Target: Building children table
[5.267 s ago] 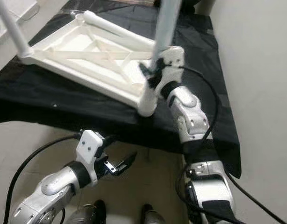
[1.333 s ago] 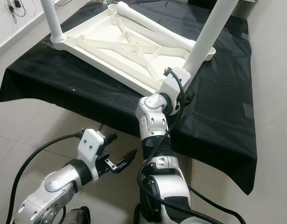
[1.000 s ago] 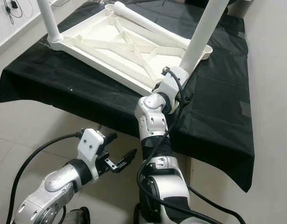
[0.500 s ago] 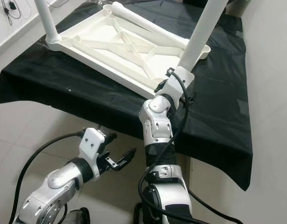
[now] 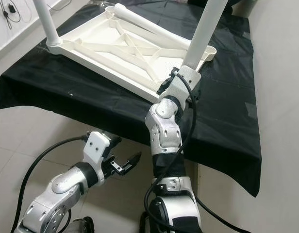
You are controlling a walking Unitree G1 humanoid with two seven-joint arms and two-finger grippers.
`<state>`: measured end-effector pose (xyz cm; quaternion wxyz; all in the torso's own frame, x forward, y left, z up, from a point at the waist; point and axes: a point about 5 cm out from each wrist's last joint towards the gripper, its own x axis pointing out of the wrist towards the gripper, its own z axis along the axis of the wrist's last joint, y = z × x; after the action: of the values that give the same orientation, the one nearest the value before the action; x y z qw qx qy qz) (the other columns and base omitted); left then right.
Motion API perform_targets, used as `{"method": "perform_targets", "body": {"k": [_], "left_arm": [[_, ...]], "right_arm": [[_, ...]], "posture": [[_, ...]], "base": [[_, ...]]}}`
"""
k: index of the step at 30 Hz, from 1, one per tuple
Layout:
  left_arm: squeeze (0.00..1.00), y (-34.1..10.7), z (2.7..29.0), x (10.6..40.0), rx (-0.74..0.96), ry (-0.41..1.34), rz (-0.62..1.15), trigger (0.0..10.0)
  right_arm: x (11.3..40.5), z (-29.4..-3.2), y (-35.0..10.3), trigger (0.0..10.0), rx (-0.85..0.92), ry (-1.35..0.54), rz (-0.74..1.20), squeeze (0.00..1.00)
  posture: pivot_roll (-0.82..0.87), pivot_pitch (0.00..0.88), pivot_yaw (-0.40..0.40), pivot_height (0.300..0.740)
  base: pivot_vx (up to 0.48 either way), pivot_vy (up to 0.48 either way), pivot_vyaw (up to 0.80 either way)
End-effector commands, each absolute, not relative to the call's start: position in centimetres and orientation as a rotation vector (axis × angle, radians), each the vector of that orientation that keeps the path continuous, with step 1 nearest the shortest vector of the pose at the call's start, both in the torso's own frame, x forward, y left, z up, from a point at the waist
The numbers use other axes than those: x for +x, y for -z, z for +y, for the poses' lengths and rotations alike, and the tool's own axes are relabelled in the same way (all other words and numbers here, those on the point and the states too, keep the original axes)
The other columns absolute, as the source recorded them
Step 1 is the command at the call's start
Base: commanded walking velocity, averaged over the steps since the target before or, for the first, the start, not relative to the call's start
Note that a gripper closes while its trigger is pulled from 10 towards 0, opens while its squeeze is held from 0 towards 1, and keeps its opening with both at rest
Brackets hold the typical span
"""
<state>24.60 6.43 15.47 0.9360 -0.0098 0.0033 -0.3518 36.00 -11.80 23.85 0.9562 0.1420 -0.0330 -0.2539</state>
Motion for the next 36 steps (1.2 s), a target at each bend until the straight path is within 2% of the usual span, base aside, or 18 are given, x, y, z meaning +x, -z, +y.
{"method": "perform_targets", "body": {"k": [1, 5, 18, 26, 30, 36], "left_arm": [[0.00, -14.8, 6.3, 24.5, -0.021, 0.721, 0.028, 10.0], [0.00, -14.4, 6.3, 24.5, -0.021, 0.721, 0.033, 10.0], [0.00, -14.2, 6.3, 24.9, -0.014, 0.725, 0.030, 10.0], [0.00, -14.1, 6.4, 25.1, -0.011, 0.721, 0.025, 10.0], [0.00, -14.1, 6.4, 25.1, -0.010, 0.721, 0.024, 10.0], [0.00, -13.9, 6.6, 25.6, 0.008, 0.698, 0.011, 10.0]], "right_arm": [[35.2, -10.6, -21.2, 10.0, 0.306, 0.477, 0.028, 0.00], [34.8, -10.3, -20.5, 10.0, 0.291, 0.404, 0.039, 0.00], [33.4, -11.0, -19.1, 10.0, 0.250, 0.359, 0.067, 0.00], [32.0, -10.5, -18.4, 10.0, 0.203, 0.148, 0.053, 0.00], [31.6, -10.7, -18.1, 10.0, 0.187, 0.126, 0.058, 0.00], [27.8, -14.7, -15.2, 10.0, 0.060, 0.092, 0.084, 0.00]], "posture": [[0.09, 0.194, -0.062, 0.740], [0.08, 0.172, -0.063, 0.740], [0.08, 0.165, -0.055, 0.740], [0.08, 0.160, -0.055, 0.740], [0.08, 0.156, -0.054, 0.740], [0.06, 0.121, -0.057, 0.740]], "base": [[0.000, 0.000, 0.00], [0.000, 0.000, 0.00], [0.000, 0.000, 0.00], [0.000, 0.000, 0.00], [0.000, 0.000, 0.00], [0.000, 0.000, 0.00]]}}
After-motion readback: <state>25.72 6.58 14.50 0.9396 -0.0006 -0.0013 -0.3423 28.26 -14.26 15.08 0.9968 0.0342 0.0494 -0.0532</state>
